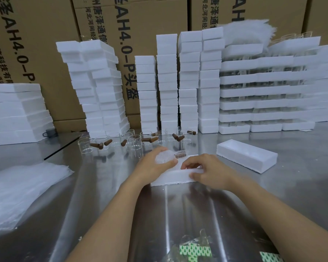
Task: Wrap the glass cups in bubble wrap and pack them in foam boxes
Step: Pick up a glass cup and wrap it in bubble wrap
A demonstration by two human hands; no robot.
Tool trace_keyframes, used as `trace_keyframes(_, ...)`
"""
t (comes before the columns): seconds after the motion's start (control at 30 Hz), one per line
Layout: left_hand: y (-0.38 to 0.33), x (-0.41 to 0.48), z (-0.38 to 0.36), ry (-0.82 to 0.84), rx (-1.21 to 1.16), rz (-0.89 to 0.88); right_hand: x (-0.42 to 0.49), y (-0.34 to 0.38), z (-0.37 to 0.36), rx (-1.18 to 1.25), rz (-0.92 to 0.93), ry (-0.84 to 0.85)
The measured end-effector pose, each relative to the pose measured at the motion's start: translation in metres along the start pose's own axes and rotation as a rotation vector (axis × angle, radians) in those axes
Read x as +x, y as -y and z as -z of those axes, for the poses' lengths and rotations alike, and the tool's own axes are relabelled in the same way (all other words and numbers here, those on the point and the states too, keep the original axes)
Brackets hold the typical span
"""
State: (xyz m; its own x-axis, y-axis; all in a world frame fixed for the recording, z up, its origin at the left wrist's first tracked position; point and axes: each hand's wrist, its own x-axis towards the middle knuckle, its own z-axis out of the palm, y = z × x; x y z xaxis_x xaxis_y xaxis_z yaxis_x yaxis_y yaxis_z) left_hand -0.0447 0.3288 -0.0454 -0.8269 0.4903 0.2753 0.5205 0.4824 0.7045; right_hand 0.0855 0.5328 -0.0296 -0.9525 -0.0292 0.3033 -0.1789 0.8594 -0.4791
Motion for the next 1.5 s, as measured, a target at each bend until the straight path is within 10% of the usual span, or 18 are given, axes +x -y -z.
trace_keyframes(0.2, 0.0, 0.001, -0.001, 0.034, 0.033, -0.02, 0.001, -0.001, -0.002, 0.012, -0.012, -0.001)
trace_keyframes(0.43, -0.012, 0.009, 0.015, -0.136, -0.608, 0.156, 0.002, -0.007, -0.005, 0.026, -0.032, -0.018)
trace_keyframes(0.6, 0.004, 0.01, 0.012, -0.135, -0.566, 0.293, 0.004, -0.012, 0.0, 0.128, -0.032, -0.261)
trace_keyframes(1.03, 0.002, 0.01, 0.001, -0.389, -0.394, 0.187, -0.016, -0.091, 0.035, -0.556, -0.803, -0.335)
trace_keyframes(1.5, -0.039, -0.004, 0.023, -0.247, -0.704, -0.079, 0.005, 0.001, 0.008, -0.483, 0.237, -0.765)
